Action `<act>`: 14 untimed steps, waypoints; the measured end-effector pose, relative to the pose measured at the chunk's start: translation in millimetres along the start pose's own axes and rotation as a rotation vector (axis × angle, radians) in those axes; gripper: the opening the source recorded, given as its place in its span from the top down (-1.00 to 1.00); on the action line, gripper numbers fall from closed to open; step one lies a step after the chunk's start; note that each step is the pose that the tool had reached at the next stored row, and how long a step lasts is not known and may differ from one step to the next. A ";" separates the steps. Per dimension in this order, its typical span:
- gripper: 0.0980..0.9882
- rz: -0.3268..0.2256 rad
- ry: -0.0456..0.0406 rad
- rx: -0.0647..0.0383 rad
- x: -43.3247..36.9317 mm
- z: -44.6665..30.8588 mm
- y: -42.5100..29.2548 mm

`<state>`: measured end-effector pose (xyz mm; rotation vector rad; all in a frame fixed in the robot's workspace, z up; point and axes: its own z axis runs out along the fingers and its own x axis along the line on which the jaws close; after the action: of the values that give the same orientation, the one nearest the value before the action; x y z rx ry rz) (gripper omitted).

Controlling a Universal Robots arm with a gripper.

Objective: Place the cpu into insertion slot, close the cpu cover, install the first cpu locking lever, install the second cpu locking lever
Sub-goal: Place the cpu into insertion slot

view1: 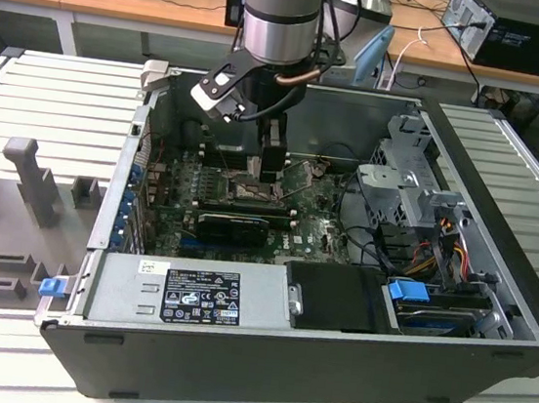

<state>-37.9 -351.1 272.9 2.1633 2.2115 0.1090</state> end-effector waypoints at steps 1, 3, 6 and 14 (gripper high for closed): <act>0.04 0.000 -0.0001 0.000 0.2 1.5 -0.1; 0.04 0.000 0.0000 0.000 0.2 3.1 -0.2; 0.04 0.007 -0.0007 0.000 0.4 7.5 -0.9; 0.04 0.015 -0.0013 0.000 11.9 29.4 -2.7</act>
<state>-38.4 -338.7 243.6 2.1795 2.1953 0.1078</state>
